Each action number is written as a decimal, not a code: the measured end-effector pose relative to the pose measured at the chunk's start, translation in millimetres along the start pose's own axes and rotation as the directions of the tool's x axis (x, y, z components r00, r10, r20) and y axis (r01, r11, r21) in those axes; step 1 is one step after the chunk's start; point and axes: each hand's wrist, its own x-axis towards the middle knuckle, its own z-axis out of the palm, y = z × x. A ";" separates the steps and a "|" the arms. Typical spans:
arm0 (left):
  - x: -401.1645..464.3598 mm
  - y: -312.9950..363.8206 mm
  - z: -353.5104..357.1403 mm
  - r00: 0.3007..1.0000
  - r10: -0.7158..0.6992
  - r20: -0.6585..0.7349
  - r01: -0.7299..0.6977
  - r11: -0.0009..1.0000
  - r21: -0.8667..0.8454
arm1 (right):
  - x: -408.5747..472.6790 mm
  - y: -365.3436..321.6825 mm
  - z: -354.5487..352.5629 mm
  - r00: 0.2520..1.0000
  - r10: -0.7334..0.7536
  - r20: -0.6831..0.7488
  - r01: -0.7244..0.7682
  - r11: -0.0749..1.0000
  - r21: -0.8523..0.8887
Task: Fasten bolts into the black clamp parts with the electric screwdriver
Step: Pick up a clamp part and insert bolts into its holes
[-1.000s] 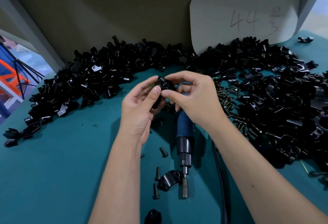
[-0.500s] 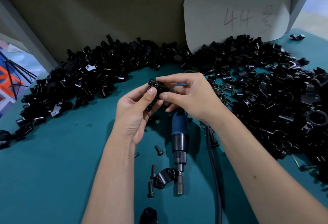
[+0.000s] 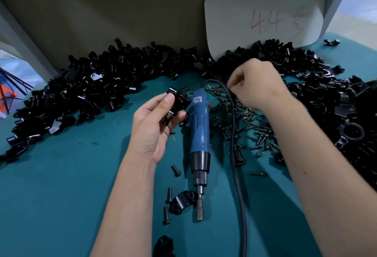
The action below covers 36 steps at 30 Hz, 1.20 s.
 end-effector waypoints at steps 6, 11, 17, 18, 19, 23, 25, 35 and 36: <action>1.8 -2.6 1.0 1.000 -0.011 0.001 0.011 1.000 0.007 | 28.9 15.1 -6.9 0.894 0.129 0.430 0.006 0.954 -0.300; 1.1 -3.1 2.3 1.000 -0.012 0.025 0.011 1.000 0.014 | 35.6 16.3 -2.3 0.876 0.155 0.456 -0.053 0.972 -0.229; 2.5 -2.1 1.2 1.000 -0.021 0.004 0.021 1.000 0.002 | 31.2 24.9 -5.1 0.905 0.137 0.402 -0.095 0.988 -0.123; 2.7 -1.9 1.1 1.000 -0.021 0.001 0.021 1.000 0.001 | 30.8 26.7 -7.3 0.908 0.148 0.393 -0.126 0.989 -0.081; 2.9 -2.0 1.0 1.000 -0.021 -0.003 0.021 1.000 0.001 | 30.1 27.9 -9.3 0.918 0.155 0.366 -0.150 0.988 -0.041; 3.5 -3.4 1.6 1.000 -0.009 0.006 0.009 1.000 0.007 | 23.3 23.8 -16.9 0.951 0.155 0.267 -0.213 0.955 0.205; 3.7 -5.1 3.0 1.000 0.018 0.014 -0.018 1.000 0.016 | 14.6 14.6 -18.8 0.971 0.078 0.226 -0.143 0.948 0.285; 4.7 -11.3 4.8 0.987 0.109 0.118 -0.124 0.984 0.128 | -29.4 -51.4 0.0 0.939 -0.341 0.048 0.273 0.822 0.499; 4.7 -11.3 4.4 0.987 0.108 0.116 -0.123 0.984 0.130 | -30.5 -52.7 3.5 0.939 -0.343 0.021 0.284 0.810 0.514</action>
